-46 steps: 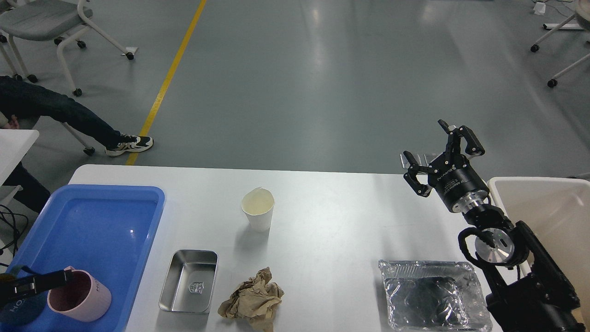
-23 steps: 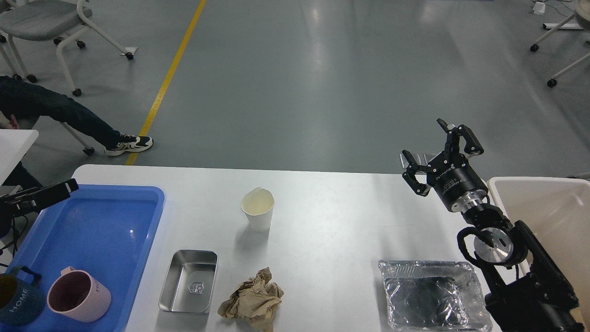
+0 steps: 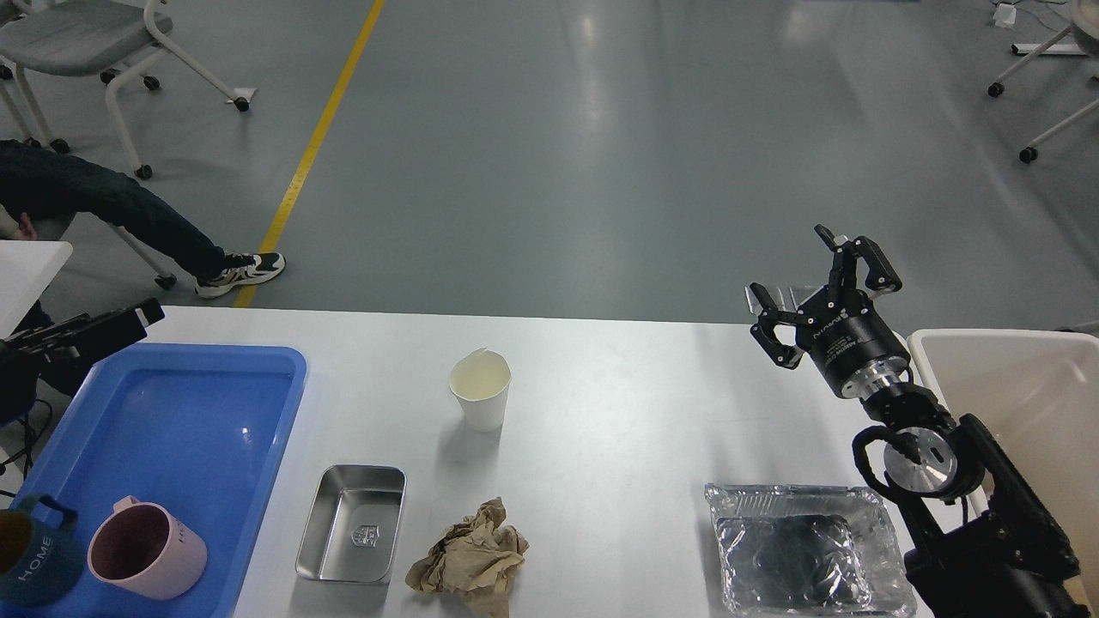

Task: Tidy desktop
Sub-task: 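Reach the left gripper to the steel dish and grasp its rim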

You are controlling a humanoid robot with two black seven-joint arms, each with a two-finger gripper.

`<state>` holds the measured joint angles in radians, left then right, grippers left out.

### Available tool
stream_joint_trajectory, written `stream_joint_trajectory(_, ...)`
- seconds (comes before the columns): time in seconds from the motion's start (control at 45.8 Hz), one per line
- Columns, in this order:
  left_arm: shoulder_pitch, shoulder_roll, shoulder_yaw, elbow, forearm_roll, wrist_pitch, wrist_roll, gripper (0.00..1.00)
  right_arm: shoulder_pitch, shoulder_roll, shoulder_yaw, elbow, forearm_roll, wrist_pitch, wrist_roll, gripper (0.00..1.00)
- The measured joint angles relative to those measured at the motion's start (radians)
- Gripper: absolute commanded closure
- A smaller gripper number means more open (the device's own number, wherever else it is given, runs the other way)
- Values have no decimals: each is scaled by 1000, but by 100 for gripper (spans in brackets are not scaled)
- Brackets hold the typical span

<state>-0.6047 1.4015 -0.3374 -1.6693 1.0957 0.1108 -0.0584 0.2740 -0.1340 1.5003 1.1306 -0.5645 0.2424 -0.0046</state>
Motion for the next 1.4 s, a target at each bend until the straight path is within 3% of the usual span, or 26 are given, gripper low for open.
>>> stream_joint_trajectory(0.24,10,-42,6,4,-47,-78,18,9,1,0,0,0,0,0,0,0)
stream_joint_trajectory(0.568,-1,-274,77,93,-28,-241,69,9,3,2,0,0,-8,0,0,0)
stream_joint_trajectory(0.83,-93,-391,279,171,10,-253,88,9,-1,1,-1,0,-10,0,0,0)
stream_joint_trajectory(1.114,-142,-493,387,263,10,-253,93,12,-6,1,-1,0,-11,0,0,0)
stream_joint_trajectory(1.202,-145,-532,419,285,9,-251,94,16,-7,1,-1,0,-11,0,1,0)
stream_joint_trajectory(1.311,-147,-563,453,310,9,-246,95,35,-8,1,-1,0,-11,0,1,0)
stream_joint_trajectory(1.398,-147,-571,462,317,10,-245,96,43,-10,2,-1,0,-11,0,1,0)
